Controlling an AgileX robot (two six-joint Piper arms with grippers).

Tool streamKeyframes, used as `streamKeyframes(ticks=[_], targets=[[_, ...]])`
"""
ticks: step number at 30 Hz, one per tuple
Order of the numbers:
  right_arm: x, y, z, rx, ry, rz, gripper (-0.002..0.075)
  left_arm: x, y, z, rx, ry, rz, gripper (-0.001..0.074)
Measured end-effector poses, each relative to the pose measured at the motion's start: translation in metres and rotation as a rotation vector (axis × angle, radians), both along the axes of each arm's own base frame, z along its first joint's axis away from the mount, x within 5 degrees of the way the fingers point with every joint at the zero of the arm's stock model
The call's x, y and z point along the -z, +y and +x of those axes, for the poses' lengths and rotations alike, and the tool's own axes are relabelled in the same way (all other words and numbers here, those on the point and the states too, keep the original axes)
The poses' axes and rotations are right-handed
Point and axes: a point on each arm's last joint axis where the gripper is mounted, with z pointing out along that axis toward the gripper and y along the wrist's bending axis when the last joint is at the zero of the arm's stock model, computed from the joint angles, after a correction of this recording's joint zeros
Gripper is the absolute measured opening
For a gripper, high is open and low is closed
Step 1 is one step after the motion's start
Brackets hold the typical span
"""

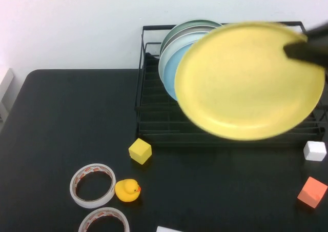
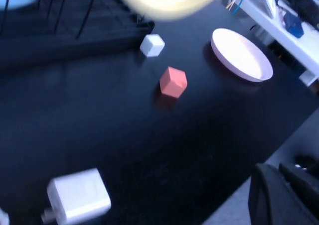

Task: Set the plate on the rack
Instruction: Place the plate on the rack

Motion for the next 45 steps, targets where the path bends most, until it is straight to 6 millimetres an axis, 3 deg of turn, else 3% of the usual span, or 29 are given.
streamKeyframes(ticks=[6, 11, 17, 25, 32, 36, 45], targets=[[-0.04, 0.004, 0.03, -0.118, -0.015, -0.197, 0.0085, 0.025, 0.022, -0.015, -0.032, 0.059, -0.126, 0.0], [-0.045, 0.013, 0.063, -0.266, -0.064, -0.304, 0.0085, 0.03, 0.036, -0.021, -0.053, 0.034, -0.22, 0.0], [-0.031, 0.026, 0.107, -0.35, -0.13, -0.308, 0.0085, 0.035, 0.049, -0.02, -0.148, 0.036, -0.239, 0.0], [-0.012, 0.039, 0.164, -0.257, -0.208, -0.269, 0.0084, 0.038, 0.055, -0.015, -0.235, 0.051, -0.222, 0.0], [0.034, 0.044, 0.209, -0.164, -0.198, -0.238, 0.0085, 0.039, 0.055, -0.015, -0.238, 0.056, -0.222, 0.0], [0.06, 0.048, 0.221, -0.173, -0.143, -0.228, 0.0084, 0.039, 0.055, -0.015, -0.239, 0.058, -0.224, 0.0], [0.066, 0.052, 0.222, -0.18, -0.123, -0.199, 0.0084, 0.039, 0.055, -0.014, -0.243, 0.056, -0.223, 0.0]])
